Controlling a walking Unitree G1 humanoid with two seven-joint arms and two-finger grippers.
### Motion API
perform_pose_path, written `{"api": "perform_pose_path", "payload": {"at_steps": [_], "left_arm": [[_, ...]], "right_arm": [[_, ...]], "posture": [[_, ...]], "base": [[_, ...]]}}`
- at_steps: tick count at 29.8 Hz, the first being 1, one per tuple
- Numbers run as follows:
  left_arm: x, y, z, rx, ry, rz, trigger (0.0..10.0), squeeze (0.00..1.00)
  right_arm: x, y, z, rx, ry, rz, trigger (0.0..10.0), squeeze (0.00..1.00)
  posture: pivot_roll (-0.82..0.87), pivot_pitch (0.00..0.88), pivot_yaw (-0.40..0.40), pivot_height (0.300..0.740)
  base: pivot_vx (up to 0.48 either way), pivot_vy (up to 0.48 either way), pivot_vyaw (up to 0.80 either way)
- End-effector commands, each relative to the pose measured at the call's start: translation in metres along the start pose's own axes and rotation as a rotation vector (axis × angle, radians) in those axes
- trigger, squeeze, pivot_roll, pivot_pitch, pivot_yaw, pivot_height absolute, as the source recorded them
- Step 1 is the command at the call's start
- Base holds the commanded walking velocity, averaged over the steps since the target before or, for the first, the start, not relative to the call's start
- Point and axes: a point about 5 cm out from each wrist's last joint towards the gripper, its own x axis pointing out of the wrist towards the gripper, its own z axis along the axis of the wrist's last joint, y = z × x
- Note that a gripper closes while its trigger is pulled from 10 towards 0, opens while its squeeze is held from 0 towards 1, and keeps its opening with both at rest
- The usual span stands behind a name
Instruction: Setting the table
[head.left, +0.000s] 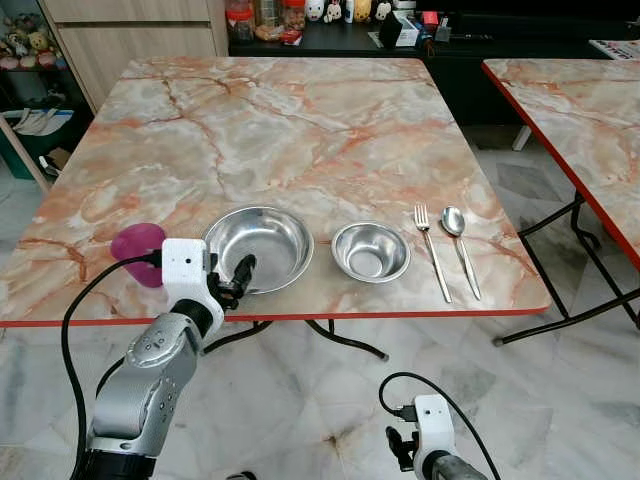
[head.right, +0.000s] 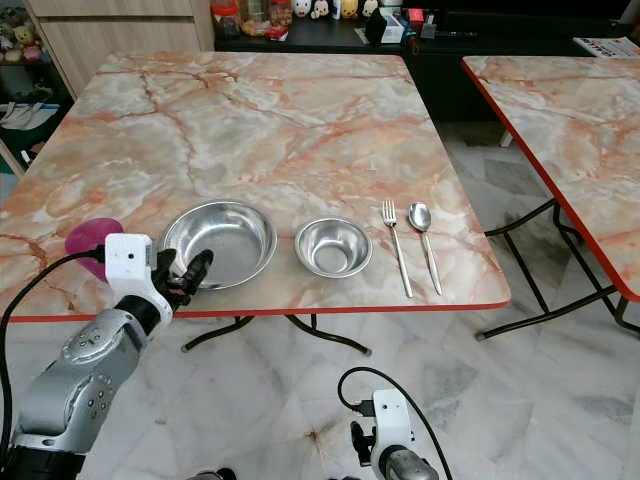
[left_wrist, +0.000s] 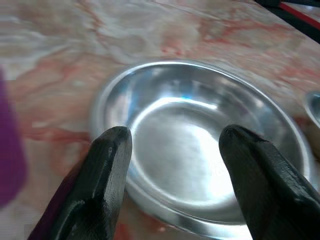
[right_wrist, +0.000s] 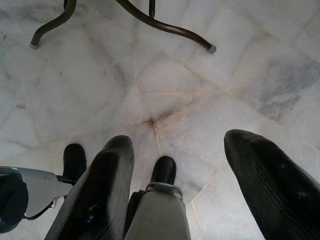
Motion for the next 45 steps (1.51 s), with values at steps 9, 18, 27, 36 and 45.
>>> {"api": "perform_pose_path", "payload": {"at_steps": [9,18,27,36,45], "left_arm": [[0.0,0.011,0.004,0.023,-0.012,0.091,10.0,0.0],[0.001,0.017,-0.007,-0.002,0.025,0.147,10.0,0.0],[0.002,0.029,-0.009,0.002,0.04,0.255,10.0,0.0],[0.003,0.028,-0.01,-0.017,0.049,0.252,10.0,0.0],[0.005,0.018,-0.004,-0.102,0.022,0.192,10.0,0.0]], "right_arm": [[-0.001,-0.003,-0.005,0.008,0.018,-0.01,10.0,0.0],[-0.001,-0.003,-0.005,0.012,0.015,-0.013,10.0,0.0],[-0.002,-0.003,-0.006,0.008,0.02,-0.014,10.0,0.0],[-0.001,-0.003,-0.005,0.005,0.018,-0.012,10.0,0.0],[-0.002,-0.005,-0.008,0.014,0.023,-0.02,10.0,0.0]], "posture": [[0.16,0.158,-0.051,0.74],[0.16,0.144,-0.044,0.74],[0.15,0.125,-0.038,0.74],[0.15,0.133,-0.038,0.74],[0.15,0.149,-0.041,0.74]], "base": [[0.0,0.0,0.0],[0.0,0.0,0.0],[0.0,0.0,0.0],[0.0,0.0,0.0],[0.0,0.0,0.0]]}}
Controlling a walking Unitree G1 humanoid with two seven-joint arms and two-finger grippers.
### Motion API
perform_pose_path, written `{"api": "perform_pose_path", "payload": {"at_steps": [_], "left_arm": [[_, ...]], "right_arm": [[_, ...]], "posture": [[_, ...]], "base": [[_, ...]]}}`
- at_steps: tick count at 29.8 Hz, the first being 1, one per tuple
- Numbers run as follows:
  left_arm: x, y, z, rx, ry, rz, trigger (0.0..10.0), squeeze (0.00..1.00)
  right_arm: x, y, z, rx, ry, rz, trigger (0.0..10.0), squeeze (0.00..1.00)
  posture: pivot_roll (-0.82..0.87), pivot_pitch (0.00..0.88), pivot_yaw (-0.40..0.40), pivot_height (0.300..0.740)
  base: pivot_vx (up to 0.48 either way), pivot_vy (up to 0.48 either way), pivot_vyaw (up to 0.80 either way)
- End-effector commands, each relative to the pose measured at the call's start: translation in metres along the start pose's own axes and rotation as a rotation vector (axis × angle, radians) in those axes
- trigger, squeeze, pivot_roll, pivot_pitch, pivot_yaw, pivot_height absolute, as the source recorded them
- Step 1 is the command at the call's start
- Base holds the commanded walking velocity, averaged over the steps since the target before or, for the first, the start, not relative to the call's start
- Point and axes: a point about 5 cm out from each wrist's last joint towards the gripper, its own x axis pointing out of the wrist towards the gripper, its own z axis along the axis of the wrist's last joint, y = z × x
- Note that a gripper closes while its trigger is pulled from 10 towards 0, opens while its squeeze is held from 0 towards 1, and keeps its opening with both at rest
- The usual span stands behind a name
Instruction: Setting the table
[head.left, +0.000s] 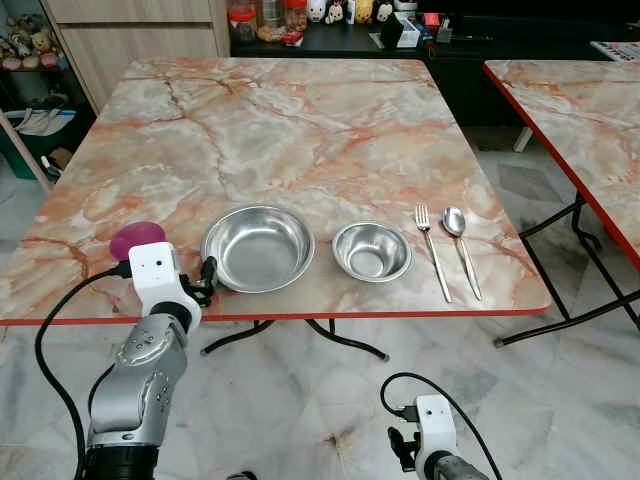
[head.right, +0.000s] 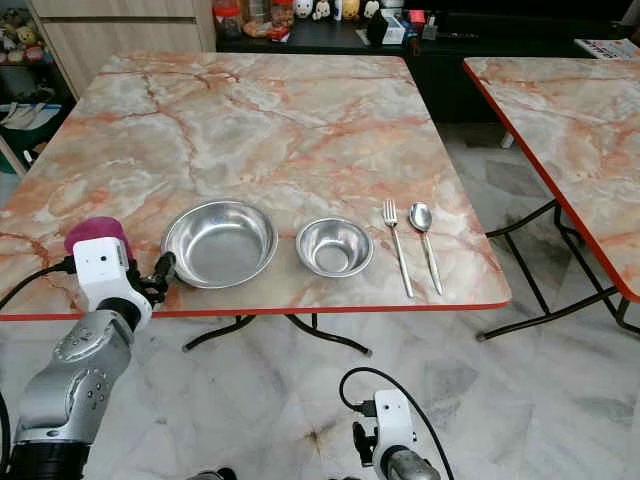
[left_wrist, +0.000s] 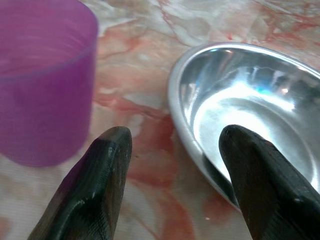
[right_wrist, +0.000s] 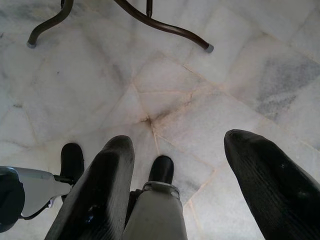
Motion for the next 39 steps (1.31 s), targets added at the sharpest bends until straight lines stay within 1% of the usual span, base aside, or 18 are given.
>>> {"api": "perform_pose_path", "payload": {"at_steps": [1,6,11,13,16,20,23,27,30,34,35,36,39], "left_arm": [[0.0,-0.002,0.008,-0.017,-0.022,-0.017,10.0,0.0],[0.0,-0.003,0.008,-0.014,-0.02,-0.014,10.0,0.0],[-0.001,-0.002,0.003,0.013,0.004,-0.005,10.0,0.0],[0.0,-0.002,-0.001,0.074,0.026,0.007,10.0,0.0],[0.0,-0.004,-0.004,0.051,0.037,0.002,10.0,0.0],[0.0,-0.005,-0.006,0.056,0.047,-0.004,10.0,0.0],[0.002,-0.006,-0.008,0.035,0.065,-0.001,10.0,0.0],[0.003,-0.006,-0.008,0.003,0.075,0.009,10.0,0.0],[0.003,-0.008,-0.005,-0.072,0.082,0.005,10.0,0.0],[0.004,-0.008,-0.003,-0.097,0.082,0.01,10.0,0.0],[0.005,-0.01,0.001,-0.134,0.077,-0.001,10.0,0.0],[0.005,-0.011,0.002,-0.145,0.074,-0.009,10.0,0.0],[0.005,-0.013,0.007,-0.132,0.072,-0.022,10.0,0.0]], "right_arm": [[-0.002,-0.003,-0.006,0.014,0.018,-0.01,10.0,0.0],[-0.002,-0.003,-0.006,0.017,0.017,-0.011,10.0,0.0],[-0.001,-0.002,-0.006,0.012,0.016,-0.007,10.0,0.0],[-0.001,-0.001,-0.006,0.01,0.016,-0.006,10.0,0.0],[-0.002,-0.001,-0.007,0.01,0.019,-0.004,10.0,0.0],[-0.002,0.0,-0.008,0.0,0.023,0.0,10.0,0.0],[-0.002,0.0,-0.009,0.014,0.022,-0.006,10.0,0.0],[-0.001,0.001,-0.007,0.008,0.019,-0.001,10.0,0.0],[0.0,0.003,-0.003,0.01,0.01,0.005,10.0,0.0],[0.0,0.004,-0.002,0.01,0.006,0.009,10.0,0.0],[0.001,0.005,0.0,0.009,0.003,0.011,10.0,0.0],[0.001,0.005,0.0,0.009,0.002,0.012,10.0,0.0],[0.001,0.005,0.001,0.006,0.002,0.015,10.0,0.0]], "posture": [[0.15,0.149,-0.041,0.74],[0.15,0.157,-0.042,0.74],[0.15,0.159,-0.041,0.74],[0.15,0.16,-0.04,0.74],[0.14,0.156,-0.036,0.74],[0.14,0.148,-0.034,0.74],[0.14,0.137,-0.031,0.74],[0.14,0.126,-0.029,0.74],[0.15,0.117,-0.029,0.74],[0.15,0.109,-0.028,0.74],[0.15,0.105,-0.027,0.74],[0.15,0.105,-0.027,0.74],[0.15,0.095,-0.028,0.74]], "base": [[0.0,0.0,0.0],[0.0,0.0,0.0],[0.0,0.0,0.0],[0.0,0.0,0.0],[0.0,0.0,0.0],[0.0,0.0,0.0],[0.0,0.0,0.0],[0.0,0.0,0.0],[0.0,0.0,0.0],[0.0,0.0,0.0],[0.0,0.0,0.0],[0.0,0.0,0.0],[0.0,0.0,0.0]]}}
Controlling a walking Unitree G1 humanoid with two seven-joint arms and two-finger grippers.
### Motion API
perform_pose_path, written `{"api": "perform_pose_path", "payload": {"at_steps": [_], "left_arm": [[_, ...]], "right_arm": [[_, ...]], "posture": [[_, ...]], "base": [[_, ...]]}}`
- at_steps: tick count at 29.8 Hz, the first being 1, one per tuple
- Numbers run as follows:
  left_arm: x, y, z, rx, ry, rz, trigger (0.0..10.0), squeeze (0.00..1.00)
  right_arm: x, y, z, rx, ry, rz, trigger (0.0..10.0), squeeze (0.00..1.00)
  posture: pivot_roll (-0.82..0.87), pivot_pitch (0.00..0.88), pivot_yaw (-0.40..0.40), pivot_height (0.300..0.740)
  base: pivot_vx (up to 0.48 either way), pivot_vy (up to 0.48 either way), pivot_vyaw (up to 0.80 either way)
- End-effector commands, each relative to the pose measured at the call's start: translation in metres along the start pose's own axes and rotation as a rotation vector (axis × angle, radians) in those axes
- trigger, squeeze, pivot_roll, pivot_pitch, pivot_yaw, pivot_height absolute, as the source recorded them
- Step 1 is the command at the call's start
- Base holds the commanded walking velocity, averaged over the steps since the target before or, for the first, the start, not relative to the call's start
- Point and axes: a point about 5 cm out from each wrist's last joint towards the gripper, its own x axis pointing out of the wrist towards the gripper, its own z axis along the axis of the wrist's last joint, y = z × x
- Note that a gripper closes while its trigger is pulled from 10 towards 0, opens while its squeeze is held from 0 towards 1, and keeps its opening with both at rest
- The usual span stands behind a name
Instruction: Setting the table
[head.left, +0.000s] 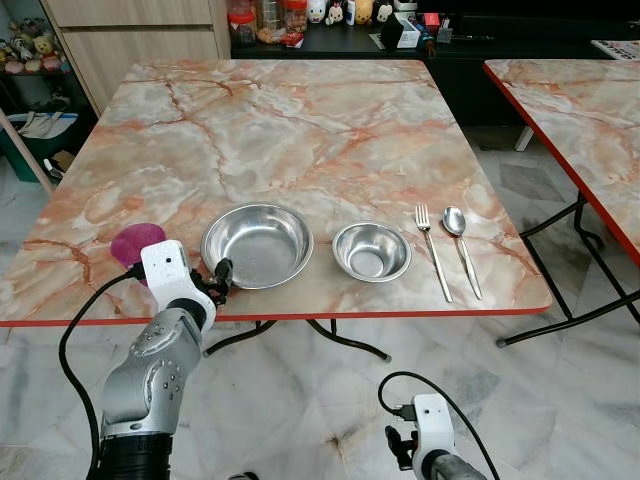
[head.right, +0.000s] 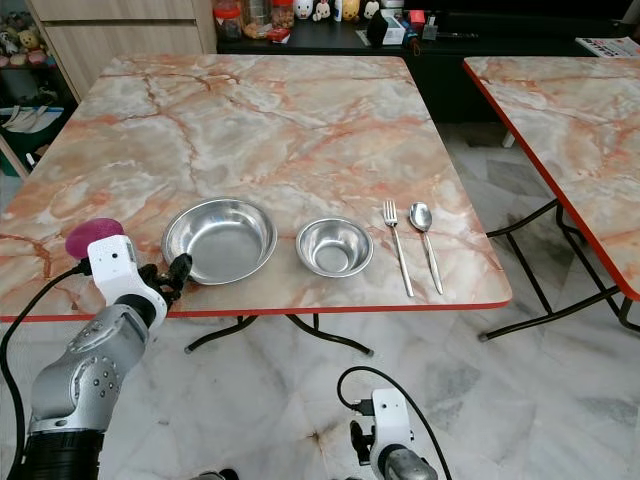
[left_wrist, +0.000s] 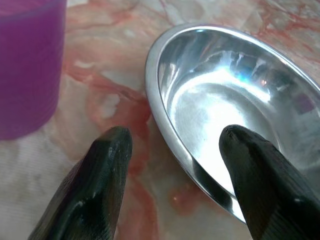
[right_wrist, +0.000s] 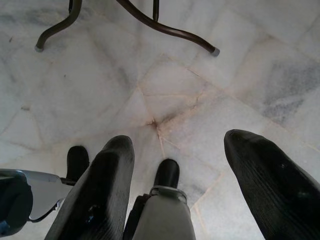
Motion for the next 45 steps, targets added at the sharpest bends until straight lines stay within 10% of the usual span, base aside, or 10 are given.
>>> {"api": "perform_pose_path", "payload": {"at_steps": [1,33,34,45], "left_arm": [[-0.001,-0.003,0.009,0.002,-0.014,-0.018,10.0,0.0],[0.016,-0.014,-0.007,-0.074,0.117,0.023,9.8,0.0],[0.016,-0.014,-0.008,-0.074,0.121,0.024,0.8,0.0],[0.017,-0.014,-0.009,-0.075,0.131,0.032,0.0,0.0]], "right_arm": [[0.0,0.0,-0.003,0.006,0.01,0.002,10.0,0.0],[-0.001,-0.003,-0.004,0.038,0.01,-0.021,10.0,0.0],[-0.001,-0.003,-0.003,0.038,0.01,-0.022,10.0,0.0],[-0.001,-0.003,-0.002,0.041,0.009,-0.019,10.0,0.0]], "posture": [[0.15,0.095,-0.028,0.74],[0.13,0.122,-0.023,0.74],[0.13,0.122,-0.023,0.74],[0.13,0.125,-0.025,0.74]], "base": [[0.0,0.0,0.0],[0.0,0.0,0.0],[0.0,0.0,0.0],[0.0,0.0,0.0]]}}
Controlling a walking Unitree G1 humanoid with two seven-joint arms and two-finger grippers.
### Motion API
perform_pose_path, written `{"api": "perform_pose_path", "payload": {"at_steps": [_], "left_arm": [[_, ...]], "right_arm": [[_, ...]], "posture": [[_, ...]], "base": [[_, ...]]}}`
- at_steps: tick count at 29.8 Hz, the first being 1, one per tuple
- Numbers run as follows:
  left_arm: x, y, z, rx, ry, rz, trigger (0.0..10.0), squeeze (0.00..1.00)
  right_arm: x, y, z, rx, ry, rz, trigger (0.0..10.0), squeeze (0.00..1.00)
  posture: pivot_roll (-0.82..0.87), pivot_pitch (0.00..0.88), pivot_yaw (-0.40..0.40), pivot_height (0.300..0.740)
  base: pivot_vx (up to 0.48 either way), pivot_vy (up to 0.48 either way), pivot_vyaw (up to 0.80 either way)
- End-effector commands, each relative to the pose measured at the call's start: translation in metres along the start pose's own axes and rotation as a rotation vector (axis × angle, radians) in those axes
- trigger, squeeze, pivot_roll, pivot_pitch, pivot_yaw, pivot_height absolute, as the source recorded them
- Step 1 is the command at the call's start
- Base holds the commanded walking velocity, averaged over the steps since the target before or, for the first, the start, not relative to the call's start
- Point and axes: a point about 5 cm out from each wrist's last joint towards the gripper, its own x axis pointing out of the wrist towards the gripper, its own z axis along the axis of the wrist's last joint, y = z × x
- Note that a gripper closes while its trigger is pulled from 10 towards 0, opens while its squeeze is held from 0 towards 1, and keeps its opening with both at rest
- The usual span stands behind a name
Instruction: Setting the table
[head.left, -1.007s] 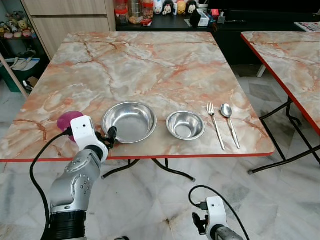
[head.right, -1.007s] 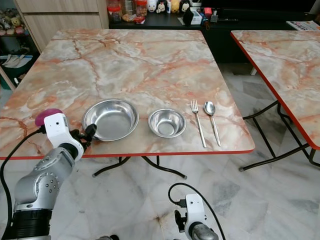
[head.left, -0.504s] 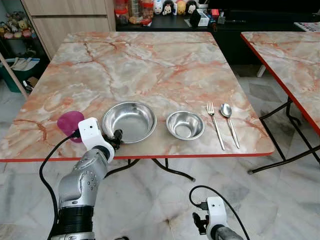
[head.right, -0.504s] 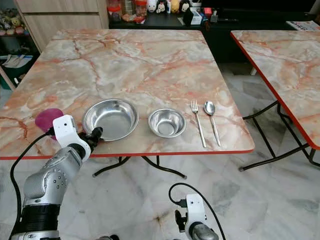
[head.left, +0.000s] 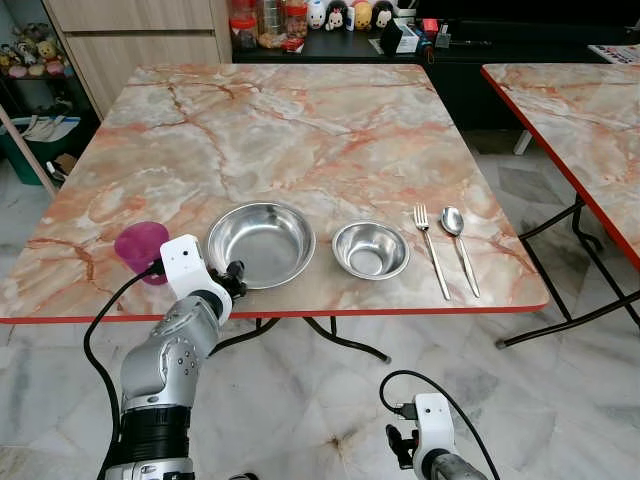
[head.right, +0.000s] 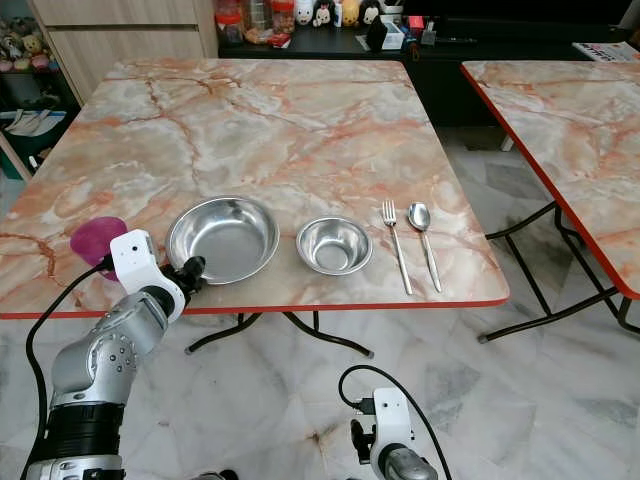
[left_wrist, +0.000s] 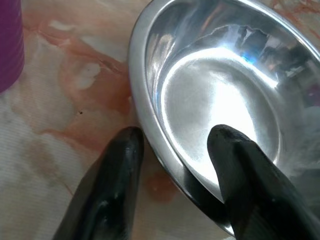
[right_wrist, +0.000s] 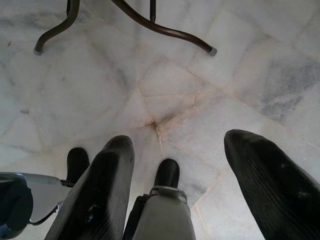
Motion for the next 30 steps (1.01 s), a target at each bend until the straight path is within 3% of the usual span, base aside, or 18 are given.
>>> {"api": "perform_pose_path", "payload": {"at_steps": [1,24,30], "left_arm": [[0.0014,-0.0005,-0.0025,-0.004,0.028,0.009,0.0,0.0],[-0.0029,0.0017,-0.0021,-0.005,0.013,-0.001,0.0,0.0],[-0.0046,-0.0012,0.0038,-0.042,-0.029,-0.033,0.0,0.0]], "right_arm": [[-0.0003,-0.0012,-0.0018,0.021,0.01,-0.007,10.0,0.0],[-0.0002,-0.0015,-0.0015,0.003,0.016,0.0,10.0,0.0],[0.0003,-0.0024,0.0012,0.003,0.01,0.0,10.0,0.0]], "posture": [[0.13,0.124,-0.024,0.74],[0.14,0.086,-0.028,0.74],[0.15,0.103,-0.039,0.74]], "base": [[0.0,0.0,0.0],[0.0,0.0,0.0],[0.0,0.0,0.0]]}}
